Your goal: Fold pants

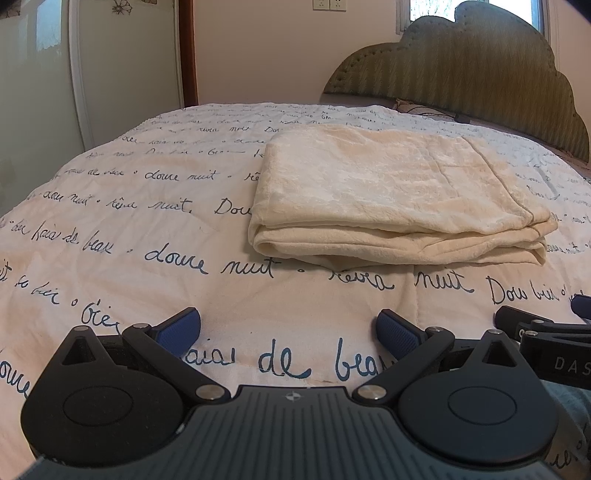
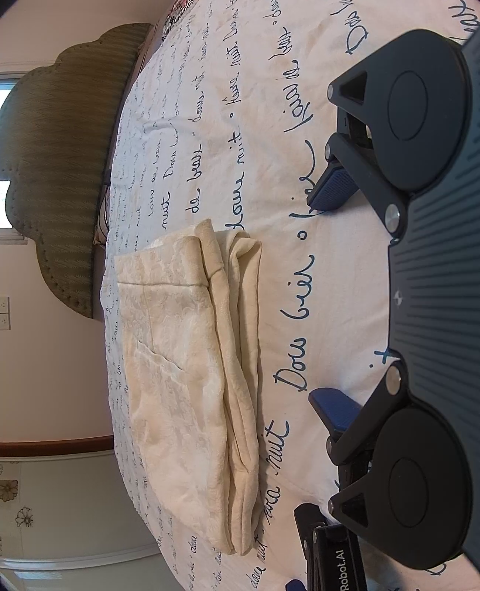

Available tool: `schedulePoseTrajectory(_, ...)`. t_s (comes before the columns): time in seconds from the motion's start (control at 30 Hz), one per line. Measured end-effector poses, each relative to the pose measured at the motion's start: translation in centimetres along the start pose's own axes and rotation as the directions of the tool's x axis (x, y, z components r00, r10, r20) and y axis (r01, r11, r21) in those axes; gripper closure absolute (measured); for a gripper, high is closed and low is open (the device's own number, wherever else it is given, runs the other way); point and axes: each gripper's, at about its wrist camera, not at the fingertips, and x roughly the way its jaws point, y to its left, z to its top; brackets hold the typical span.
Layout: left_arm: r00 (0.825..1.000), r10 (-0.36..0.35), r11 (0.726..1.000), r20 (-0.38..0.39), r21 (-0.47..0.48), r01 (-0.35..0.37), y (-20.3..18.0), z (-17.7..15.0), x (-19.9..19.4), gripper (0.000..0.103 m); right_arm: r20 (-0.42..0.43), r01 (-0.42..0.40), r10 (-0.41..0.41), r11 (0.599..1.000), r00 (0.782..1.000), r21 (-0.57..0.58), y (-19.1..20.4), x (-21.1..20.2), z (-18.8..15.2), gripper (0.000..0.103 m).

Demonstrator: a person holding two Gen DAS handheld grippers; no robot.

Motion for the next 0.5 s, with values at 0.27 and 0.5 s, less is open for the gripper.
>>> schedulePoseTrajectory(0.27, 1.000, -0.003, 1.000, 0.001, 0.002, 0.003, 0.11, -0.05, -0.01, 0.000, 0.000, 0.000, 0.000, 1.000, 1.000, -0.001, -0.01, 0.03, 0.00, 0.000)
schedulePoseTrajectory(0.5, 1.000, -0.028, 1.000, 0.000, 0.004, 0.028, 0.56, -0.03, -0.18, 0.000, -0.014, -0.010, 0.008, 0.996, 1.000, -0.094, 0.42, -0.36, 0.64, 0.000)
